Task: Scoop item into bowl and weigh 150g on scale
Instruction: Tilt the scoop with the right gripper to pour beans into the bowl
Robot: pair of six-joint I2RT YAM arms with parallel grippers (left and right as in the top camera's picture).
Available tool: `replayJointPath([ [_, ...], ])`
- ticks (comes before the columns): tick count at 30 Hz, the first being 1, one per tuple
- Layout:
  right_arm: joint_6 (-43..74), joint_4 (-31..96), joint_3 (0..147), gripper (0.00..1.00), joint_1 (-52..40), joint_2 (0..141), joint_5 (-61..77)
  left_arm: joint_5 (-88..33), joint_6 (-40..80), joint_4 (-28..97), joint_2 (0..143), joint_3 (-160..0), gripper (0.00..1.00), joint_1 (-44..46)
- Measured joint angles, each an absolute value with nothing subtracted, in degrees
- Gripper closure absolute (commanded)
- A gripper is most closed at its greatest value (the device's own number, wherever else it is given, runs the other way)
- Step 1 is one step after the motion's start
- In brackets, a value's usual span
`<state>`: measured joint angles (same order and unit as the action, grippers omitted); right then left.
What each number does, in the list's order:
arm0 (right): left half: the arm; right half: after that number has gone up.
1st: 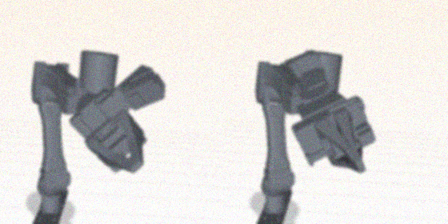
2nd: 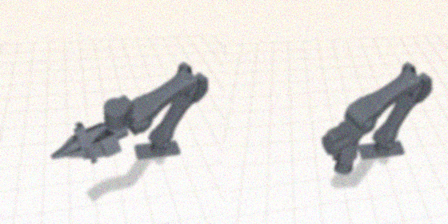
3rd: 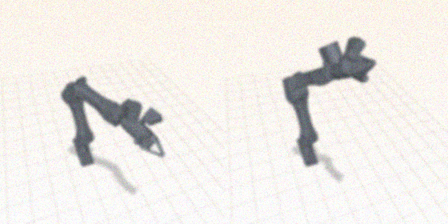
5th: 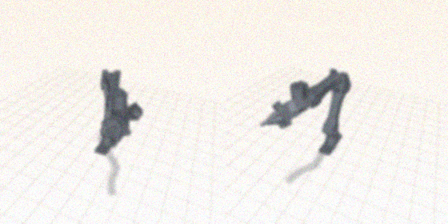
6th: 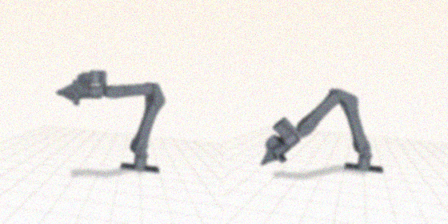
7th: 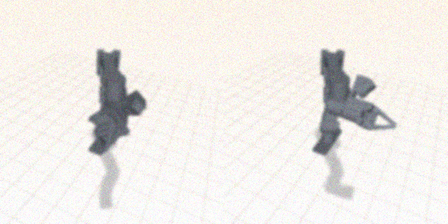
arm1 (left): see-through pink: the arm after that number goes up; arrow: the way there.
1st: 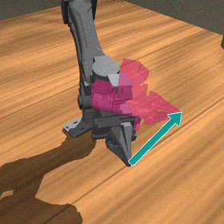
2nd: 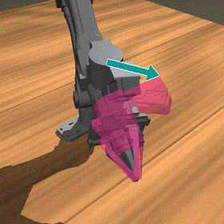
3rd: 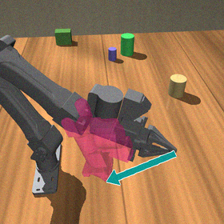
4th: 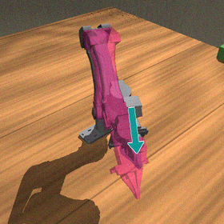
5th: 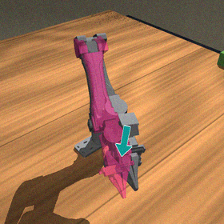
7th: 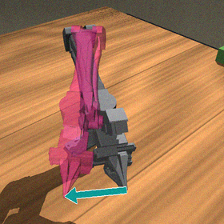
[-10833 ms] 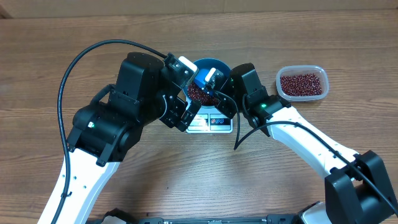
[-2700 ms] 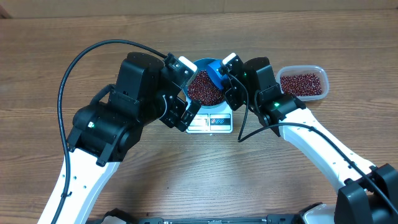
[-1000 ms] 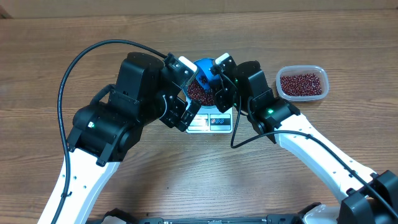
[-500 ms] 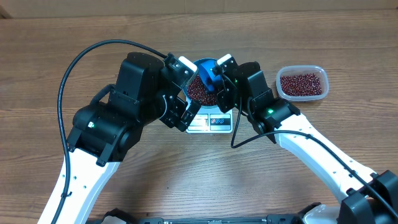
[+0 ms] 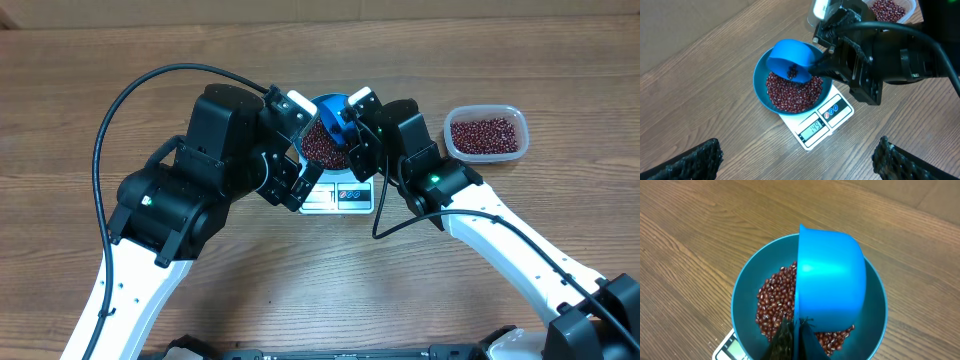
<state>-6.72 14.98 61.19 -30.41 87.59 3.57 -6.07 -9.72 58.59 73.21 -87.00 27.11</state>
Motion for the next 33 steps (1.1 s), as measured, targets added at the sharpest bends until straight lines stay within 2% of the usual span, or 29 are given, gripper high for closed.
replayJointPath([
  [33, -7.35, 15.62, 61.19, 0.96, -30.0, 87.59, 2.74, -6.07, -9.72, 58.59, 73.19, -87.0, 0.0, 27.11],
])
